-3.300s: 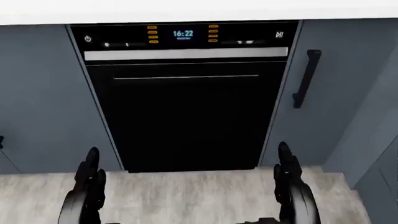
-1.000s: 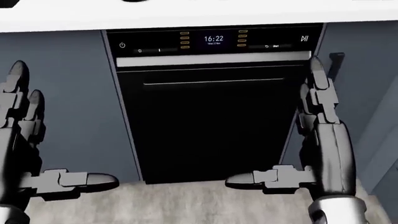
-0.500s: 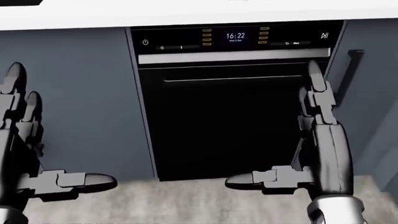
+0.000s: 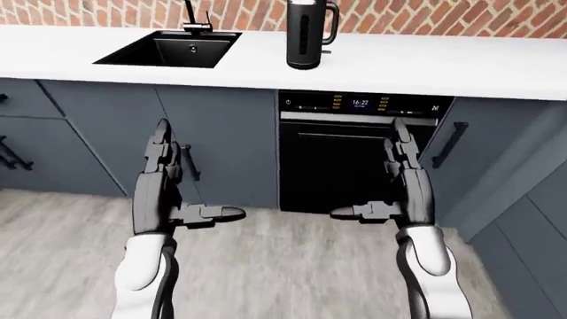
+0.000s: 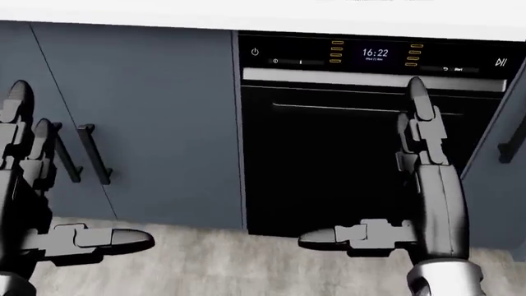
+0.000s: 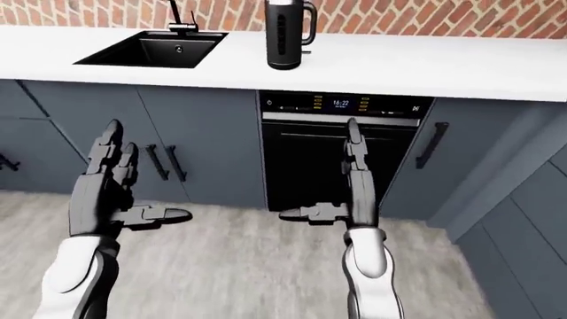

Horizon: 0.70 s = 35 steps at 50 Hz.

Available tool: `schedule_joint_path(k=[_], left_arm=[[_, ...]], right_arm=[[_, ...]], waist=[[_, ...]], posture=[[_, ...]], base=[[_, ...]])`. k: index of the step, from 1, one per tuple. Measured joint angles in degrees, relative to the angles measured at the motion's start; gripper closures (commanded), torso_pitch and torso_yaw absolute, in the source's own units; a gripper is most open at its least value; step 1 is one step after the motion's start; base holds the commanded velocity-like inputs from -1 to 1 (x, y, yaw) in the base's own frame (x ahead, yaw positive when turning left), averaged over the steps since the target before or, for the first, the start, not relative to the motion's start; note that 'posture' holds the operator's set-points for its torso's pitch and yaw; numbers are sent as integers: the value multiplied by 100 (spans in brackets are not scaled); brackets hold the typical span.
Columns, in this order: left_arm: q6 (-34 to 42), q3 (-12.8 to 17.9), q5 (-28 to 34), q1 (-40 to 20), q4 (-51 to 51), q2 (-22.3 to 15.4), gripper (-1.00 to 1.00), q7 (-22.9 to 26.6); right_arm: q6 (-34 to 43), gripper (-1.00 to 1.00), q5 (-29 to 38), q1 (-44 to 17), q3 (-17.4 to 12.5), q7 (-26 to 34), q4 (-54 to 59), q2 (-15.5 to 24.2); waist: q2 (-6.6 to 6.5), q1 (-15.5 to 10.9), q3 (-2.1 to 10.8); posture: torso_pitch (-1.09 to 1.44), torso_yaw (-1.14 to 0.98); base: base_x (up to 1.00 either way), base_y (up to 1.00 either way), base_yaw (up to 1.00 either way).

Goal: Press down the lever to turn on the electric kettle.

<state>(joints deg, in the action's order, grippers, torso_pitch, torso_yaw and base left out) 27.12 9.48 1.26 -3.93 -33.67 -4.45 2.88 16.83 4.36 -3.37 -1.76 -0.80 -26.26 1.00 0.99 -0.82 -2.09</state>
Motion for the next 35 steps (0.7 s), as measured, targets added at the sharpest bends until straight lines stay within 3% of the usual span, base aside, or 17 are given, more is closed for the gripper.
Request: schedule_joint_path(k=[3, 4, 7, 9, 12, 14, 20, 25, 31, 35], left_arm=[[26, -8, -4, -35, -23, -1, -100, 8], [46, -42, -10, -43, -27, 40, -100, 14], [59, -120, -33, 23, 57, 47, -100, 50], [67, -66, -29, 29, 40, 31, -100, 49], [13, -27, -10, -16, -21, 25, -100, 25], [-3, -60, -14, -40, -76, 23, -100, 31], [122, 22, -23, 5, -51, -3, -100, 46], [167, 33, -31, -29, -81, -18, -100, 53], [151, 57, -39, -78, -126, -37, -100, 60], [156, -66, -63, -101, -138, -2, -100, 90]], right_arm=[[-26, -100, 1, -5, 9, -2, -39, 7], [-34, -100, 4, 0, -23, -6, -18, 39], [20, -100, 15, 74, -92, -32, 67, 29], [33, -100, 7, 29, -69, -34, 88, 24], [-112, -100, -41, 5, -42, -3, 94, 26], [-226, -100, -102, -1, -84, 11, 164, 24], [-131, -100, -86, 29, 1, -12, 257, 6], [-187, -100, -62, -25, -28, -22, 187, 23], [-178, -100, -41, -4, -13, -31, 126, 12], [-161, -100, -14, 31, -118, -71, 129, 46]], waist=[[309, 37, 45], [219, 87, 8], [217, 71, 18], [137, 65, 31], [-87, 146, -1], [-303, 197, 50], [-88, 96, 59], [-66, 49, 100], [25, 89, 44], [-133, 138, 24]], posture=[[0, 0], [0, 0], [0, 0], [0, 0], [0, 0], [0, 0], [0, 0], [0, 0], [0, 0], [0, 0]], base=[[0, 0, 34], [0, 0, 34], [0, 0, 34], [0, 1, 0], [0, 0, 0], [0, 0, 0], [0, 0, 0], [3, 0, 0], [7, 0, 0], [7, 0, 0]])
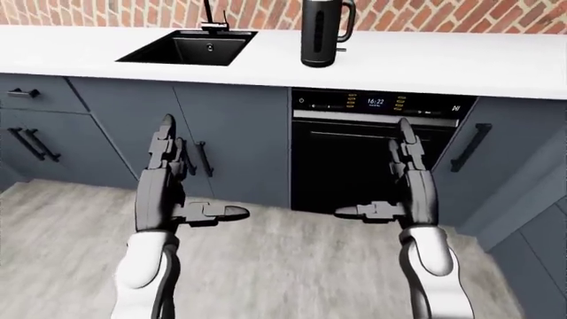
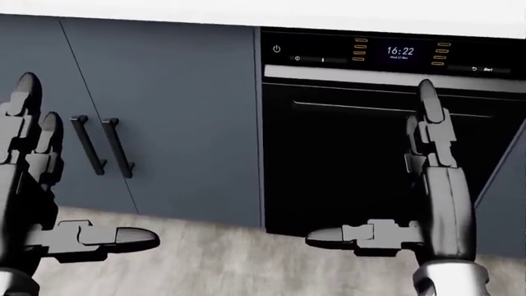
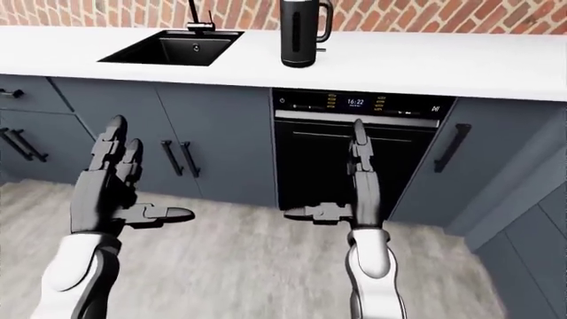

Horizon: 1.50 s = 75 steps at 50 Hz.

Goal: Press down the lever to turn on the electric kettle.

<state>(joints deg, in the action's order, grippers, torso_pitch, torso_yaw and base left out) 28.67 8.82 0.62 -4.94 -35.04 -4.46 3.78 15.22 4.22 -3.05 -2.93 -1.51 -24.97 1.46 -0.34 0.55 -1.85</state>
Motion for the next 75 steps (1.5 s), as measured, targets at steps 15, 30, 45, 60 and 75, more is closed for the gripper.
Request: schedule_joint_path(k=[15, 30, 45, 60, 75], left_arm=[[-4, 108, 35, 34, 40, -36, -100, -44], [-76, 38, 10, 49, 38, 4, -100, -4], [-99, 108, 38, 69, 2, -12, -100, -39], [-58, 143, 60, 104, -15, -30, -100, -9], [-17, 22, 38, 111, 59, 15, -100, 33]], right_arm=[[40, -100, 8, -14, 103, 47, -24, -39], [-18, -100, 31, -8, 38, 13, -7, -7], [-71, -100, 16, -13, 85, 39, -87, -23], [-47, -100, 23, 34, 138, 53, -12, -56], [-44, -100, 51, 101, -16, 9, -29, -8]], waist=[[-48, -102, -17], [-168, -33, -64], [346, -110, 23], [-298, -116, -53], [271, -17, -39]], posture=[[0, 0], [0, 0], [0, 0], [0, 0], [0, 0]], base=[[7, 0, 0], [7, 0, 0], [8, 0, 0], [11, 0, 0], [17, 0, 0]])
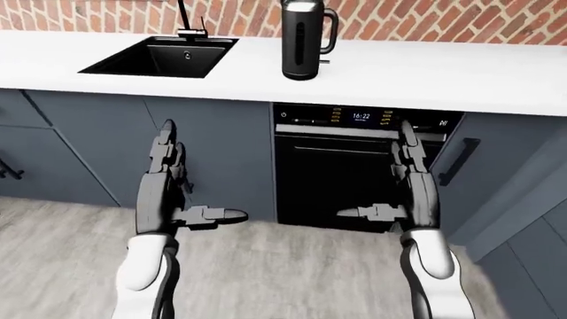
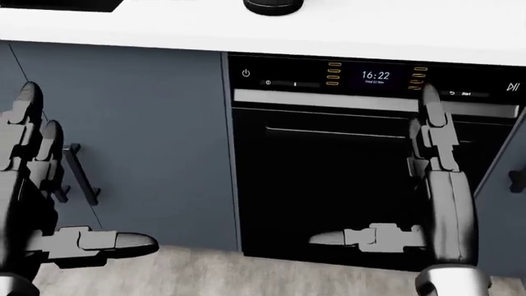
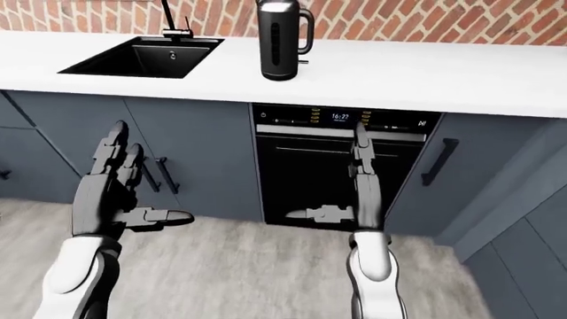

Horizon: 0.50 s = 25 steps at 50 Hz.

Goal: Press down the lever to turn on the electric kettle.

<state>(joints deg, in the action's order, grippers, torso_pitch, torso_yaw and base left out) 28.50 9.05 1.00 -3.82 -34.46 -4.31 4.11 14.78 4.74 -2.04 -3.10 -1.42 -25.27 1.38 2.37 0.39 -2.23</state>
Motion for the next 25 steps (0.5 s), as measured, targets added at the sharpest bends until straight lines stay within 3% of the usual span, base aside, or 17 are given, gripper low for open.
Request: schedule_joint_path(k=[5, 8, 9, 12, 14, 18, 21, 23, 25], left_arm=[[-52, 62, 9, -36, -59, -16, -100, -21], [-90, 63, 7, -50, -105, -27, -100, -25], [-107, 101, 10, -40, -74, -53, -100, -31], [-58, 164, 33, 35, 46, -36, -100, -64], [-73, 164, 33, 18, 88, -33, -100, -78], [-119, 127, 20, 3, 2, -37, -100, -80], [-138, 117, 21, -19, -30, -37, -100, -81], [-140, 25, 9, 11, 12, 21, -100, -64], [-88, -30, -11, 28, 58, 18, -100, -30]], right_arm=[[-3, -100, 13, -22, 61, 2, -104, -9], [-20, -100, 13, -55, 66, 8, -112, -13], [-28, -100, 15, -58, 109, 12, -76, -54], [25, -100, 1, -15, 194, 58, 44, -53], [45, -100, 3, -32, 162, 63, 59, -43], [9, -100, 22, -62, 128, 37, -90, -40], [-33, -100, 20, -99, 135, 39, -117, -33], [-31, -100, 24, -76, 57, 28, -53, 4], [21, -100, 35, -21, 0, 1, 14, 3]], waist=[[-364, 5, -66], [-698, 18, 3], [-614, -30, -31], [-615, -100, -31], [-533, -108, 9], [-237, -138, -8], [81, -143, 53], [-37, -56, 7], [-6, -10, 3]], posture=[[0, 0], [0, 0], [0, 0], [0, 0], [0, 0], [0, 0], [0, 0], [0, 0], [0, 0]], base=[[18, 0, 0], [19, 0, 0], [19, 0, 0], [19, 0, 0], [18, 0, 0], [19, 0, 0], [19, 0, 0], [19, 0, 0], [20, 0, 0]])
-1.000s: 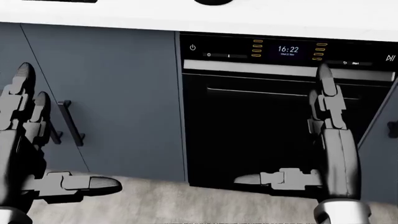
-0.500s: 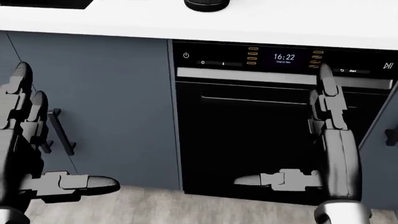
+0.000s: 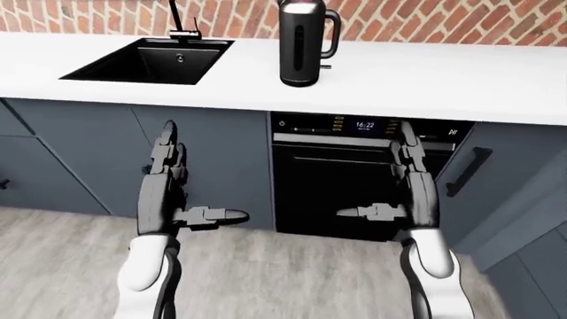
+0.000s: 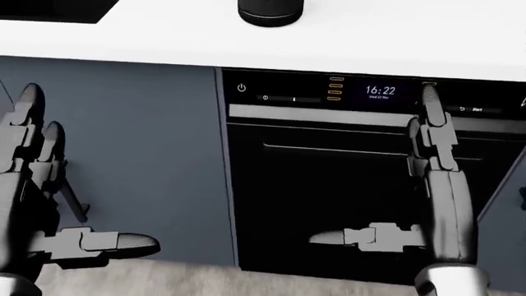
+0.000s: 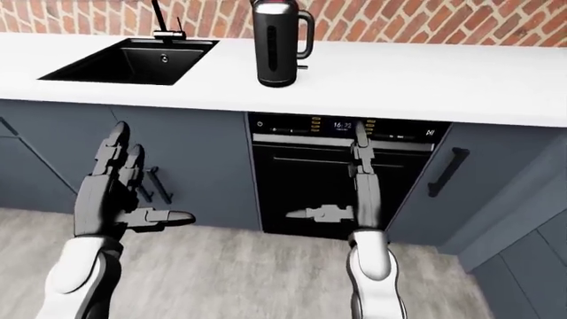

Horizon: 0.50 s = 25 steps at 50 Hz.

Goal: Press down the lever to turn on the electric kettle.

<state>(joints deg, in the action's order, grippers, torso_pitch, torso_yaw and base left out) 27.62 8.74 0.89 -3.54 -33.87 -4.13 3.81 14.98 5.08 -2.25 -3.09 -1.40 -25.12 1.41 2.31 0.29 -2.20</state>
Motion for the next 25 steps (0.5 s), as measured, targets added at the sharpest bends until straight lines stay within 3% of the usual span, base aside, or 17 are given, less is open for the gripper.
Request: schedule_joint_path(k=[4, 7, 9, 15, 19, 22, 24, 25], left_arm=[[-22, 36, 17, -24, -22, -7, -100, -10], [-42, 41, 21, -32, -113, -10, -100, -13], [-55, 53, 24, -43, -151, -27, -100, -15], [56, 187, 45, -9, -42, -55, -100, -49], [11, 174, 33, -59, -118, -69, -100, -46], [0, 165, 32, -98, -142, -67, -100, -47], [23, 60, 15, -75, -86, -18, -100, -25], [53, 24, 3, -64, -66, -20, -100, -5]], right_arm=[[23, -100, 5, -41, 16, -8, -24, 3], [-29, -100, -1, -47, 43, 2, -72, -1], [-33, -100, 0, -63, 64, 8, -104, -15], [42, -100, -18, -23, 165, 65, 12, -47], [1, -100, -6, -58, 130, 39, -100, -44], [-21, -100, -5, -72, 149, 39, -168, -35], [-15, -100, 0, -46, 66, 28, -105, -3], [8, -100, 4, -16, 33, 16, -66, -5]], waist=[[-203, 5, -18], [-454, 37, -43], [-670, 38, 15], [-503, -95, 14], [-225, -131, 1], [66, -137, 56], [-42, -58, 9], [-25, -32, -9]], posture=[[0, 0], [0, 0], [0, 0], [0, 0], [0, 0], [0, 0], [0, 0], [0, 0]], base=[[19, 0, 0], [20, 0, 0], [19, 0, 0], [19, 0, 0], [19, 0, 0], [20, 0, 0], [20, 0, 0], [19, 0, 0]])
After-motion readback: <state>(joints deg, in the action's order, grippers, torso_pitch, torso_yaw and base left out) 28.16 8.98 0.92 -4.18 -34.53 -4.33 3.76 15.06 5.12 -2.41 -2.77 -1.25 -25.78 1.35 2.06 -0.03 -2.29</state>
